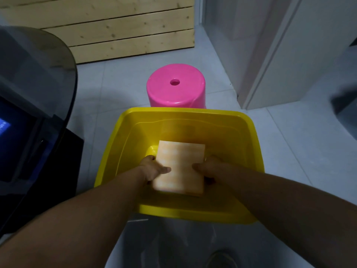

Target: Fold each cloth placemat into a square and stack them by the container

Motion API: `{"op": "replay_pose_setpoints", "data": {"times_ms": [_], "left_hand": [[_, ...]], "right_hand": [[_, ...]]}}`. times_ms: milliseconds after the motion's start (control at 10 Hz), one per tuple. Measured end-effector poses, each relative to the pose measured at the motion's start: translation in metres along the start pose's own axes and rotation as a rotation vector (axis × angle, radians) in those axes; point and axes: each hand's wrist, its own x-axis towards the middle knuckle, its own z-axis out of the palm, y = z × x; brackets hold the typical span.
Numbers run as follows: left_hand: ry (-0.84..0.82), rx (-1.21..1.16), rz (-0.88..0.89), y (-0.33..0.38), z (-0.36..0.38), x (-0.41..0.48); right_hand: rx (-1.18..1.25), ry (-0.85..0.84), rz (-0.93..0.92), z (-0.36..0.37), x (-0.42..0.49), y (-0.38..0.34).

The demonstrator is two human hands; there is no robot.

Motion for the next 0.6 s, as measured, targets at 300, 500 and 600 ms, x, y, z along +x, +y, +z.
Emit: {"op": "replay_pose_setpoints", "data": {"times_ms": [300,500,600], "left_hand": [[0.178,-0.068,0.187,0.025,-0.013,-0.044],[0.118,-0.233,0.4,0.041,-0.025,-0.126],[0.026,-0.264,0.478,0.051,-0.033,-0.182]], "right_hand": [[-0.171,0.068,-0.201,-0.016,-0.055,-0.01],[-0.307,0.148,-0.444,-0.044,-0.136,-0.026],[-0.164,0.144,-0.541,-0.052,-0.181,-0.028]]}}
